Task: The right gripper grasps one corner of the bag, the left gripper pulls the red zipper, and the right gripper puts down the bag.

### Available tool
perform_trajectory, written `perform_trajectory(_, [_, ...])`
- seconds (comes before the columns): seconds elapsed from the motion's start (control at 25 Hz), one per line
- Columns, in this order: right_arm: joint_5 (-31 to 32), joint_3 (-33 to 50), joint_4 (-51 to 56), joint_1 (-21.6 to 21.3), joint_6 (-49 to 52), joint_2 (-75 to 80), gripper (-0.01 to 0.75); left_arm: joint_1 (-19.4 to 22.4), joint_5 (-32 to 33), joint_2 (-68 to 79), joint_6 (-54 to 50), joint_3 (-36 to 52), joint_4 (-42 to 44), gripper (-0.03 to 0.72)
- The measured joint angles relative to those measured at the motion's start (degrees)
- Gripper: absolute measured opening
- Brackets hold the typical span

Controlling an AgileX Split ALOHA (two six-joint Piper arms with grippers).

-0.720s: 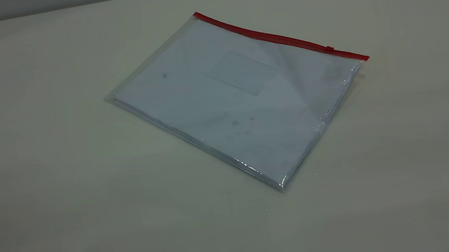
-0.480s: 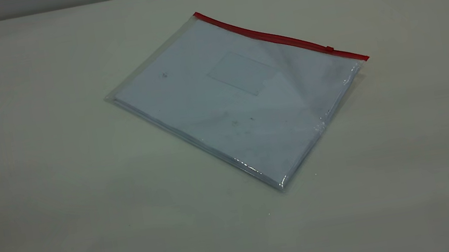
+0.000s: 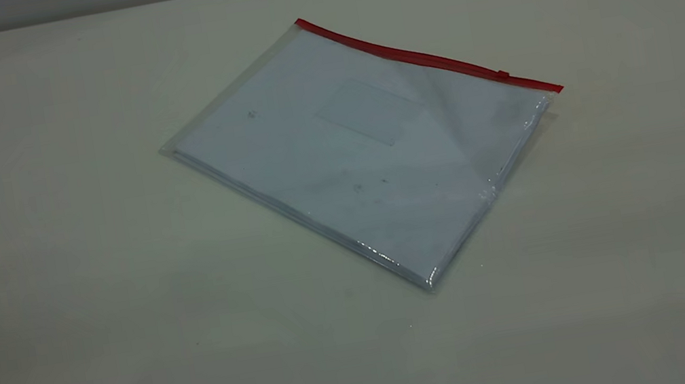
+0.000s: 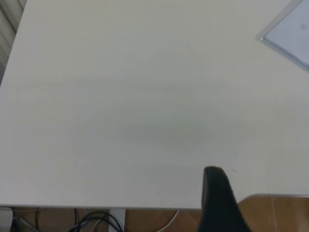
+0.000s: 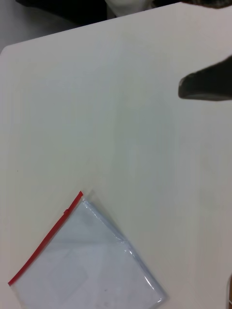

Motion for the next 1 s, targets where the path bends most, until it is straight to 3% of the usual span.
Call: perform_trajectory(1.0, [-0.3, 0.0, 4.3, 0.0, 0.0, 0.0, 0.412, 0.0, 0.0, 0.0, 0.1, 0.0, 0.0, 0.515])
